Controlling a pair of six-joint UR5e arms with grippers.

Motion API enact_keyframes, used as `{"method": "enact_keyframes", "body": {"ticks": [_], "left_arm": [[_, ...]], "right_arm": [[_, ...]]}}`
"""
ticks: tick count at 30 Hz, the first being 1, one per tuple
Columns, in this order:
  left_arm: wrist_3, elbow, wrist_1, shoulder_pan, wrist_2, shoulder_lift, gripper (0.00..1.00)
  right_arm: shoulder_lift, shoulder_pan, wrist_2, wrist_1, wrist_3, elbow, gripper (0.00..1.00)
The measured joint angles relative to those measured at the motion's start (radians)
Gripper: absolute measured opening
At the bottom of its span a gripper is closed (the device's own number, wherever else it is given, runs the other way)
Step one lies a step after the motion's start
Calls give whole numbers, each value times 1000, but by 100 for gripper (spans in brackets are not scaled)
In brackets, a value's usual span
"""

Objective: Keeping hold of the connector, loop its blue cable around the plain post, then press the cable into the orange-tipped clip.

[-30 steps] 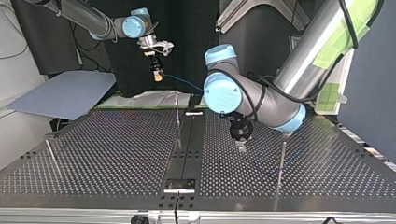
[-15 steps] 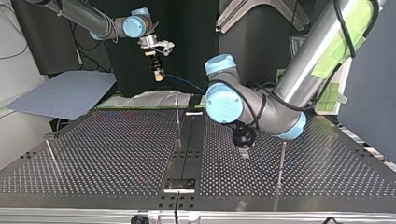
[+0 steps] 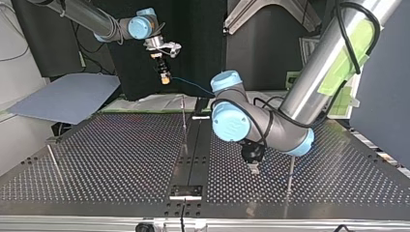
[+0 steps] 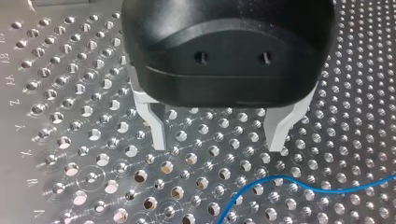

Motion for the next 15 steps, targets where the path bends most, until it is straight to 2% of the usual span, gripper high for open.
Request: {"method": "enact_keyframes", "body": {"ticks": [8,15], "left_arm": [[11,1,5,10,-11,-37,100],[23,2,32,29,-22,-43,100]], "right_arm": [[0,4,2,1,0,-1,0],[0,7,3,1,0,-2,0]]}}
